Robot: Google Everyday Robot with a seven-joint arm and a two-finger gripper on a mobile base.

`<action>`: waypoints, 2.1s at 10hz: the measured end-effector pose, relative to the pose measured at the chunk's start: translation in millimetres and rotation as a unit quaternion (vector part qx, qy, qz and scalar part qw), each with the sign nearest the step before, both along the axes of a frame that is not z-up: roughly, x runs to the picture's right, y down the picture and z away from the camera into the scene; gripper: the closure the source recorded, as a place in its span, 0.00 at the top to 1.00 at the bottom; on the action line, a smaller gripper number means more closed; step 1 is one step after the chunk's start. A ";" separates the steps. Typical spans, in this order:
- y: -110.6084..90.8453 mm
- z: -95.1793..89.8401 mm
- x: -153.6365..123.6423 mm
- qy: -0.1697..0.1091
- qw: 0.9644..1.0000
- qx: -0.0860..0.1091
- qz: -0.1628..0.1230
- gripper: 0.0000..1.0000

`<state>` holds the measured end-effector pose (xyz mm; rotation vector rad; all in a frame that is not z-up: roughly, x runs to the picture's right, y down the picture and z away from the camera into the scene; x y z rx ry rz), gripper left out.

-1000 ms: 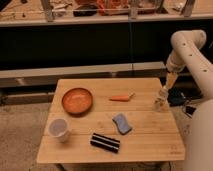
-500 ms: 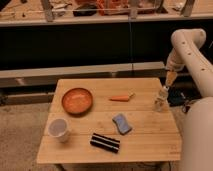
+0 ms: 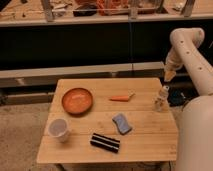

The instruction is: Knock the bottle over

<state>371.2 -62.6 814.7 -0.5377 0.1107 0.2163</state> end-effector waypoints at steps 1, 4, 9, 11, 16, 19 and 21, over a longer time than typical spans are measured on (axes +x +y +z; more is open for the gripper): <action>1.3 0.5 1.8 0.001 1.000 -0.001 0.001 0.45; -0.1 4.0 -2.9 0.000 1.000 -0.001 0.003 0.26; 4.3 9.6 0.0 -0.003 1.000 -0.005 0.007 0.09; 5.1 11.1 0.1 -0.004 1.000 -0.004 0.010 0.13; 9.0 15.7 2.1 -0.009 1.000 -0.004 0.016 0.01; 11.9 20.0 2.5 -0.011 1.000 -0.004 0.021 0.00; 13.6 22.0 3.4 -0.013 1.000 -0.003 0.025 0.00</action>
